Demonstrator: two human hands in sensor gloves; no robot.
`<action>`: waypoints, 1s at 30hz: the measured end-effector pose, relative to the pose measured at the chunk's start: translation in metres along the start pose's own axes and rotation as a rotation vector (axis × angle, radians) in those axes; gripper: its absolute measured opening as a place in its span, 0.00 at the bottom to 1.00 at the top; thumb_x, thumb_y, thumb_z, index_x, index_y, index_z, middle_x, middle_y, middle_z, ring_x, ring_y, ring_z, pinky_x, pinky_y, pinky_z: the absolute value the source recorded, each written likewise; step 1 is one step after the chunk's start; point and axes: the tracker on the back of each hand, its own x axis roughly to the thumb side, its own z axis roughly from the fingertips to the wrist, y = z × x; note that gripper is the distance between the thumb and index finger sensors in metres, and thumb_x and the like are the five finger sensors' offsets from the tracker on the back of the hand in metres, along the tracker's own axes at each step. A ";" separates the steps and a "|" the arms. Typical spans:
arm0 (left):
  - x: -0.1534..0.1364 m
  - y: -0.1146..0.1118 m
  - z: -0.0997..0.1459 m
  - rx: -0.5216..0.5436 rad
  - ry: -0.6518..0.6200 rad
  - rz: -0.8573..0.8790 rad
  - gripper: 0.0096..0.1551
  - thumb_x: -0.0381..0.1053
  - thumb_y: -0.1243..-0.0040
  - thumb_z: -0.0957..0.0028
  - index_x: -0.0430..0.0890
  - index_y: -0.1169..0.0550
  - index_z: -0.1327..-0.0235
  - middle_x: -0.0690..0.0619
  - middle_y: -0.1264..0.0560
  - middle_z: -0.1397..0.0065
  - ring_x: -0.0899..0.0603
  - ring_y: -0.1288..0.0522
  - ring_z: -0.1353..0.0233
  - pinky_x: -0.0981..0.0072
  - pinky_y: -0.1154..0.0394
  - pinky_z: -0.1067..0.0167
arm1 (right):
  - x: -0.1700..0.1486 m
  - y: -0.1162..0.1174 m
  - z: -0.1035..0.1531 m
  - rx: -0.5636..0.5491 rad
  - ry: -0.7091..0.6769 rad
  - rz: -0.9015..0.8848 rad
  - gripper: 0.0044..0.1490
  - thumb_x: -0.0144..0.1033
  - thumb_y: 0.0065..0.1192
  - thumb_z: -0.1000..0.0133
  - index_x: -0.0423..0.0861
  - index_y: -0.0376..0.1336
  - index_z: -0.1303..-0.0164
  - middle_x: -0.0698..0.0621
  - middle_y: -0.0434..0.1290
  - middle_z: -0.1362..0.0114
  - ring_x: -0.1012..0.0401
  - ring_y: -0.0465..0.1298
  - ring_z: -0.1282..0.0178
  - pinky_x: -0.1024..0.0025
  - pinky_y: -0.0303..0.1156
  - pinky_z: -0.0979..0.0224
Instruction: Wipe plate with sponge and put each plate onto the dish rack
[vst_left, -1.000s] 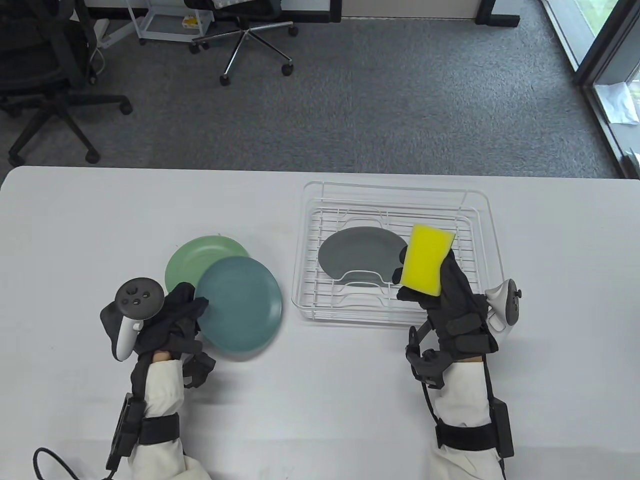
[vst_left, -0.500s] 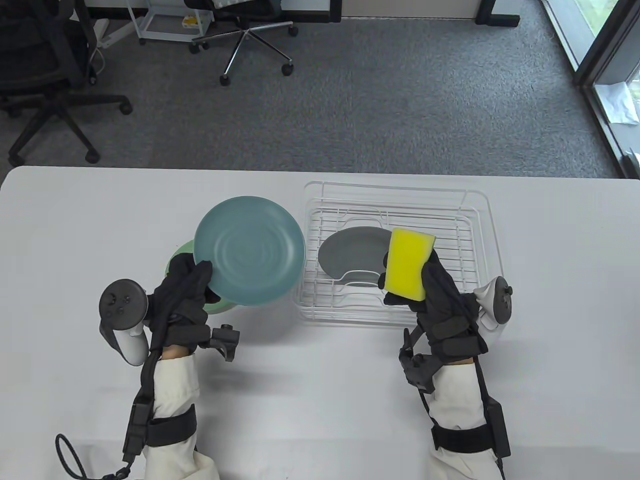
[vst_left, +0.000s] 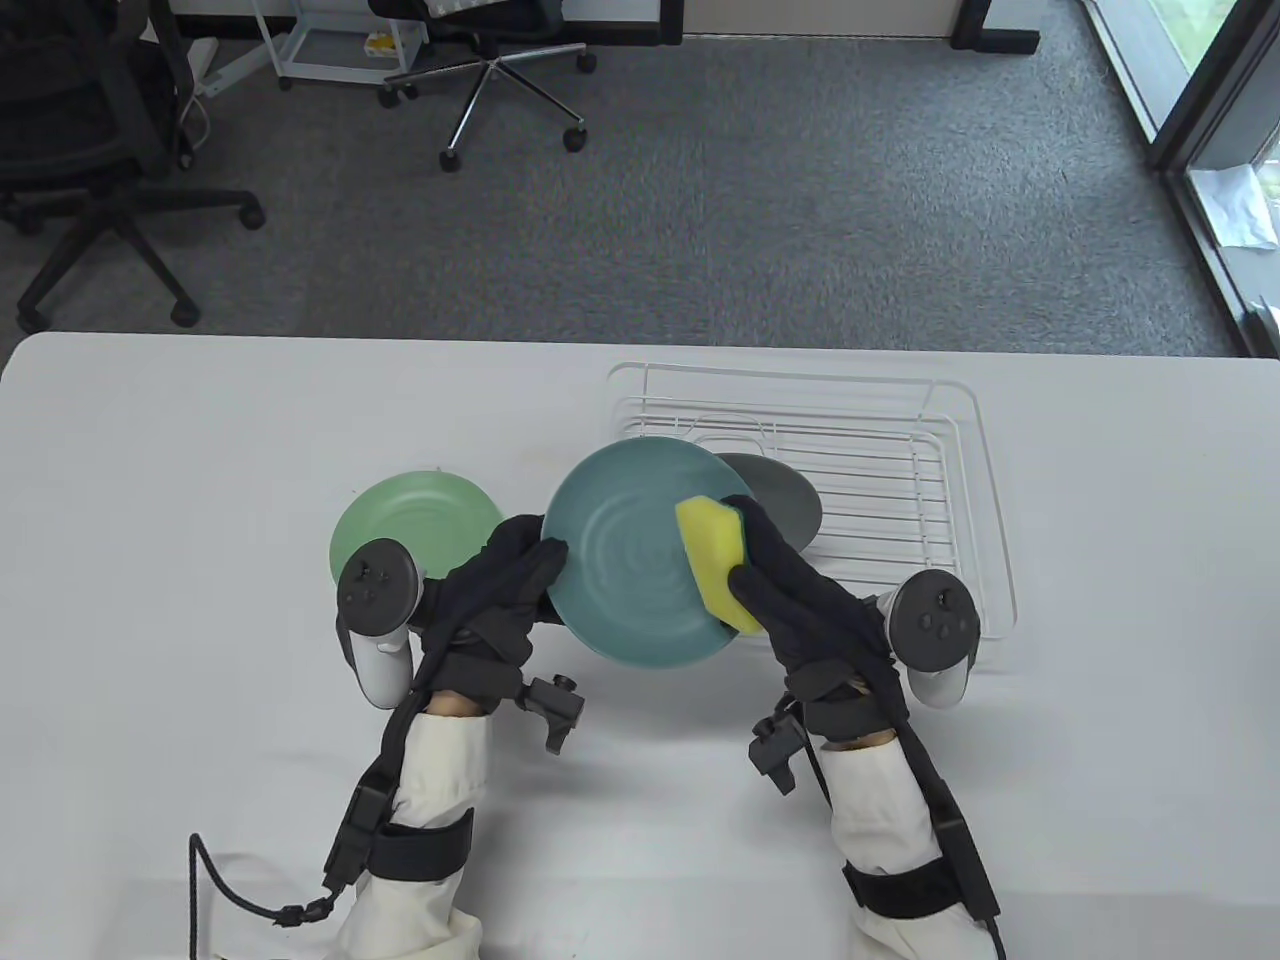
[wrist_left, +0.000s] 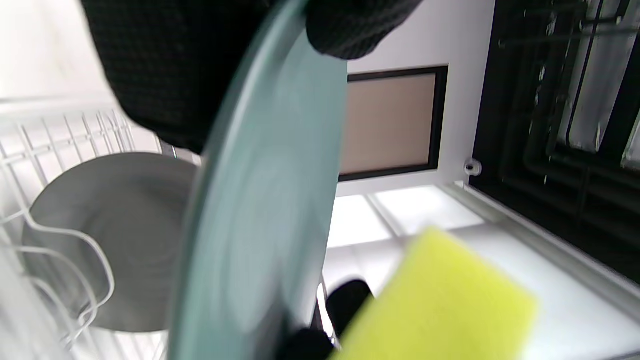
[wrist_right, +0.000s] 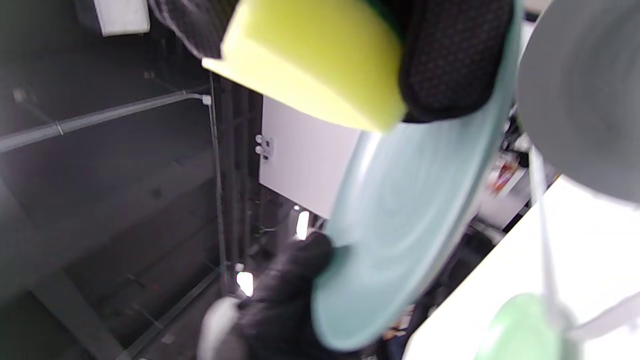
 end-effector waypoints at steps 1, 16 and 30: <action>0.001 -0.003 0.000 -0.021 -0.002 -0.009 0.30 0.43 0.43 0.39 0.24 0.28 0.33 0.27 0.19 0.40 0.33 0.13 0.50 0.63 0.12 0.59 | 0.002 0.003 -0.001 0.008 -0.012 0.092 0.41 0.43 0.53 0.32 0.38 0.50 0.12 0.24 0.65 0.25 0.35 0.71 0.38 0.51 0.74 0.38; -0.002 -0.008 -0.002 -0.023 0.006 0.035 0.30 0.42 0.43 0.39 0.22 0.31 0.34 0.24 0.22 0.38 0.30 0.13 0.47 0.60 0.11 0.58 | 0.044 0.061 0.004 0.359 -0.065 0.923 0.38 0.41 0.48 0.31 0.44 0.46 0.12 0.27 0.59 0.17 0.32 0.64 0.27 0.36 0.64 0.26; 0.015 -0.040 0.006 -0.234 -0.103 0.039 0.32 0.45 0.47 0.36 0.27 0.34 0.26 0.23 0.27 0.30 0.27 0.19 0.40 0.53 0.16 0.50 | 0.041 0.044 0.005 -0.029 -0.129 0.983 0.44 0.44 0.62 0.40 0.52 0.47 0.16 0.36 0.65 0.19 0.41 0.71 0.26 0.46 0.70 0.26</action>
